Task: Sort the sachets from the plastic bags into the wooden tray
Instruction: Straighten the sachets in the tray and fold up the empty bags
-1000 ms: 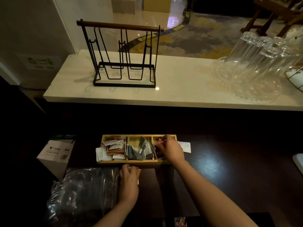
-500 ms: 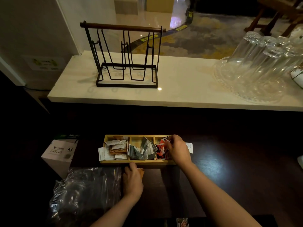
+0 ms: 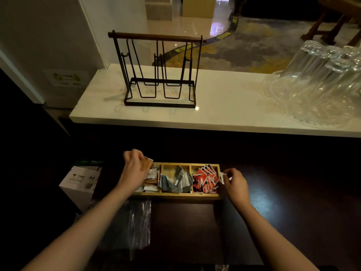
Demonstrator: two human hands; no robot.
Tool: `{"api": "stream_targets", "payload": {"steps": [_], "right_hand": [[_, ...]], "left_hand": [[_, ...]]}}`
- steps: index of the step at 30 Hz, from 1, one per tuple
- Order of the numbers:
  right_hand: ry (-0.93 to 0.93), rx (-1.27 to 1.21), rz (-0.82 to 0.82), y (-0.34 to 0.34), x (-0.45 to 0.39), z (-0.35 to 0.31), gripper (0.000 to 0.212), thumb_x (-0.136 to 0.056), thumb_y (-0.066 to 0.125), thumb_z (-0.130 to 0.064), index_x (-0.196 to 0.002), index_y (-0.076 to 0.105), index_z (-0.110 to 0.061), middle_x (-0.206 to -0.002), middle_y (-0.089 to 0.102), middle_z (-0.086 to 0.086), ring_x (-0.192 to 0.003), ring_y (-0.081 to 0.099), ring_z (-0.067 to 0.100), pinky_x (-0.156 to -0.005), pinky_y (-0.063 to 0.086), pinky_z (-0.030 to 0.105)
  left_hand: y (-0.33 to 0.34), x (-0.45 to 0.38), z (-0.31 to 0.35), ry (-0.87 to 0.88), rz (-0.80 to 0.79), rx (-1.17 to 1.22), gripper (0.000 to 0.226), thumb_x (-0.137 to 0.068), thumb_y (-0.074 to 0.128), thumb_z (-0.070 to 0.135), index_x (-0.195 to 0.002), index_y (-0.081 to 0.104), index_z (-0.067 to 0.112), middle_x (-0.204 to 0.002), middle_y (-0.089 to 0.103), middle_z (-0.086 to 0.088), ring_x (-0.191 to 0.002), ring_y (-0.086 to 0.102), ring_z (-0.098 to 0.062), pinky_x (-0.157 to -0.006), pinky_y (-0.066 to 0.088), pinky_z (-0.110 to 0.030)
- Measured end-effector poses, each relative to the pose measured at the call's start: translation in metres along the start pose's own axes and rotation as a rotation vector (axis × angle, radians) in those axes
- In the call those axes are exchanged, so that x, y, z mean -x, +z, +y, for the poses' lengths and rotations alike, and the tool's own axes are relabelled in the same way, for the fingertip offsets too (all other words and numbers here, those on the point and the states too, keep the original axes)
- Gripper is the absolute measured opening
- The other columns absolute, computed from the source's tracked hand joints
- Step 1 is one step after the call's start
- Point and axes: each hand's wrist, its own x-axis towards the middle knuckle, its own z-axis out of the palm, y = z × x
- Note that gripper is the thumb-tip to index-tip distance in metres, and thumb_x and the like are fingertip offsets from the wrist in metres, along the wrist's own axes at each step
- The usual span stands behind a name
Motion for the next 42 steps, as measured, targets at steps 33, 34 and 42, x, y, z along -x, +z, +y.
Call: {"api": "stream_targets", "payload": {"steps": [33, 34, 42], "right_hand": [[-0.297, 0.826, -0.23, 0.022, -0.019, 0.035, 0.039, -0.091, 0.052, -0.014, -0.129, 0.044, -0.008, -0.124, 0.05, 0.012, -0.111, 0.052, 0.025, -0.078, 0.053, 0.031], [-0.24, 0.771, -0.217, 0.019, -0.021, 0.034, 0.035, -0.092, 0.05, -0.012, -0.127, 0.045, -0.009, -0.124, 0.052, 0.011, -0.112, 0.053, 0.025, -0.078, 0.053, 0.03], [0.488, -0.577, -0.122, -0.004, -0.034, 0.04, 0.021, -0.094, 0.053, -0.013, -0.113, 0.059, -0.006, -0.102, 0.068, 0.015, -0.088, 0.067, 0.025, -0.077, 0.057, 0.042]], "left_hand": [[0.025, 0.026, -0.032, 0.169, -0.107, -0.455, 0.051, -0.087, 0.053, 0.03, -0.136, 0.045, 0.017, -0.151, 0.033, -0.003, -0.139, 0.029, -0.021, -0.113, 0.026, -0.042], [0.029, 0.03, -0.027, 0.19, -0.097, -0.444, 0.049, -0.086, 0.057, 0.026, -0.133, 0.049, 0.015, -0.146, 0.04, -0.003, -0.134, 0.035, -0.021, -0.109, 0.033, -0.04], [0.058, 0.057, -0.016, 0.184, -0.213, -0.411, 0.052, -0.092, 0.048, 0.026, -0.142, 0.037, 0.02, -0.147, 0.037, 0.0, -0.137, 0.03, -0.016, -0.114, 0.029, -0.031]]}}
